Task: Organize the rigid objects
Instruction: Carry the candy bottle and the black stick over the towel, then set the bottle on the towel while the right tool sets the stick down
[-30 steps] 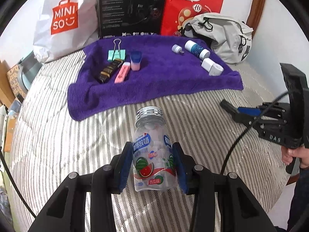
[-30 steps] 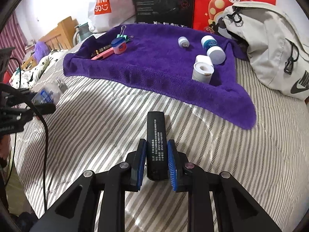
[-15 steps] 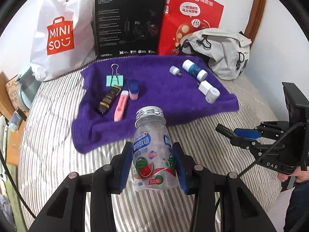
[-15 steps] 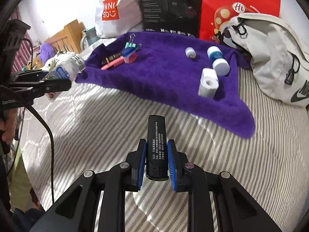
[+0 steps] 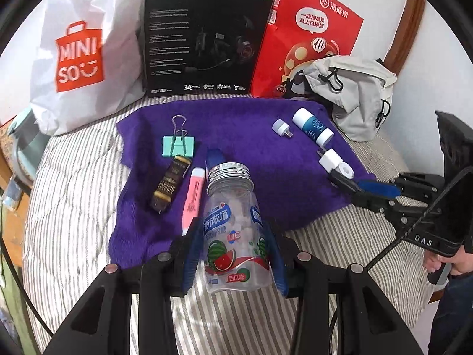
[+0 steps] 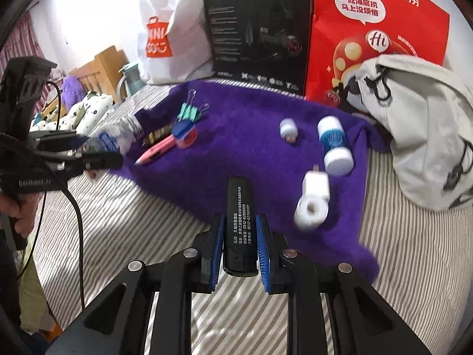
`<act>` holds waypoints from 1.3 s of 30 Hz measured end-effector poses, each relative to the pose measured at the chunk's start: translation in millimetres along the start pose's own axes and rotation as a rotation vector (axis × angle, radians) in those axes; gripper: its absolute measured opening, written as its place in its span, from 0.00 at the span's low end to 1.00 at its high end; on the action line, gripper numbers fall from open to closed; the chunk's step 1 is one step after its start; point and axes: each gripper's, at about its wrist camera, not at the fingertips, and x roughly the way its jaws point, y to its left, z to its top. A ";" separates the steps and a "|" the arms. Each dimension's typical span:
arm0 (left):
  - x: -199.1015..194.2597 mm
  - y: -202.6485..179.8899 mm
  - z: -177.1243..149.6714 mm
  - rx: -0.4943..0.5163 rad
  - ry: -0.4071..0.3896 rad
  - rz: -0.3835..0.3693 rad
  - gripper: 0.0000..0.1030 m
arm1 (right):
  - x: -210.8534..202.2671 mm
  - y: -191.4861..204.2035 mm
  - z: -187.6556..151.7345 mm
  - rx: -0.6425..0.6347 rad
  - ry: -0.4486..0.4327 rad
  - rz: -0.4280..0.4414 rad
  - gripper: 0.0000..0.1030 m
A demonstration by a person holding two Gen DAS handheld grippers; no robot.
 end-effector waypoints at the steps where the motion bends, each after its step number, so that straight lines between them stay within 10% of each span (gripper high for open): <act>1: 3.9 0.0 3.5 0.005 0.005 -0.003 0.38 | 3.3 -1.7 3.9 0.001 0.005 0.003 0.21; 20: 62.6 -1.6 32.6 0.046 0.091 -0.032 0.38 | 89.4 -20.7 39.4 -0.020 0.100 -0.018 0.21; 39: 84.6 -25.5 42.4 0.101 0.139 -0.034 0.38 | 37.7 -38.1 29.7 0.041 0.019 0.004 0.42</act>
